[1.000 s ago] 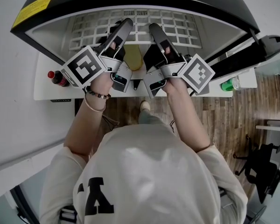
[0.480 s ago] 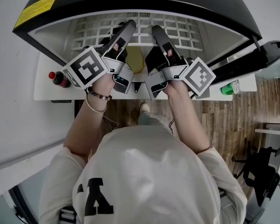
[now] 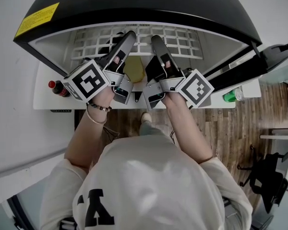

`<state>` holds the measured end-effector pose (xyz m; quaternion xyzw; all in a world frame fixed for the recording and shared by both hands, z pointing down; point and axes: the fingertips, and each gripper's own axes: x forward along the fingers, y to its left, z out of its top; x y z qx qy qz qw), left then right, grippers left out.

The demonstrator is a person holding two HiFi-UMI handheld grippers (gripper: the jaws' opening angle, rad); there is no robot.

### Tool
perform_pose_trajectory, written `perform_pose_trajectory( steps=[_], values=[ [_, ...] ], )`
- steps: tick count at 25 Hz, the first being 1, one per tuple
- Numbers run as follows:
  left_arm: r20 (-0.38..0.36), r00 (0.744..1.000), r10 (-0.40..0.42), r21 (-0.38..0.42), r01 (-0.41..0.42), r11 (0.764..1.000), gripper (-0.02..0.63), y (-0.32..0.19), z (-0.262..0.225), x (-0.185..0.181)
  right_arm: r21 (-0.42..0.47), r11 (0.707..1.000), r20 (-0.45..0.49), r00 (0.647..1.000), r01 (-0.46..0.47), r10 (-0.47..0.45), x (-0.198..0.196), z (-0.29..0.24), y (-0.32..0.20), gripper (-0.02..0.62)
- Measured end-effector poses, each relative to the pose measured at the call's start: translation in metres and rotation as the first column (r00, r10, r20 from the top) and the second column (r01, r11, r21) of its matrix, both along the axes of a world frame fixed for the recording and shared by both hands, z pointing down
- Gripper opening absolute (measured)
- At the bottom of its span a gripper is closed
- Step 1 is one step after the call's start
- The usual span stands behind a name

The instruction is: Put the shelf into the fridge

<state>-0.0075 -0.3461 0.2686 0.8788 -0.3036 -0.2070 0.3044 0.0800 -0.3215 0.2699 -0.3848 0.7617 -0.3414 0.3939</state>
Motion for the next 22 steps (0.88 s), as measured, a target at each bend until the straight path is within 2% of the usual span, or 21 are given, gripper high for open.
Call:
perform_pose_trajectory(
  steps=[5,9,15,17,22],
  values=[
    [0.077,0.996,-0.054,0.073,0.049,0.996,0.273,0.014,0.004,-0.012,0.028,0.996,-0.119,0.989,-0.081,0.084,0.004,0.003,0.012,0.15],
    [0.152,0.984,-0.092,0.122,0.074,0.99,0.273,0.025,0.006,-0.02,0.041,0.993,-0.178,0.977,-0.11,0.116,0.005,0.006,0.021,0.16],
    [0.23,0.966,-0.121,0.135,0.092,0.987,0.275,0.04,0.016,-0.027,0.049,0.99,-0.264,0.955,-0.13,0.139,-0.004,0.01,0.037,0.163],
    [0.268,0.954,-0.132,0.146,0.095,0.985,0.274,0.046,0.021,-0.029,0.064,0.988,-0.321,0.935,-0.14,0.153,-0.008,0.011,0.043,0.162],
    [0.335,0.924,-0.184,0.213,0.116,0.97,0.273,0.063,0.021,-0.039,0.147,0.979,-0.5,0.844,-0.137,0.194,-0.025,0.01,0.064,0.166]
  ],
)
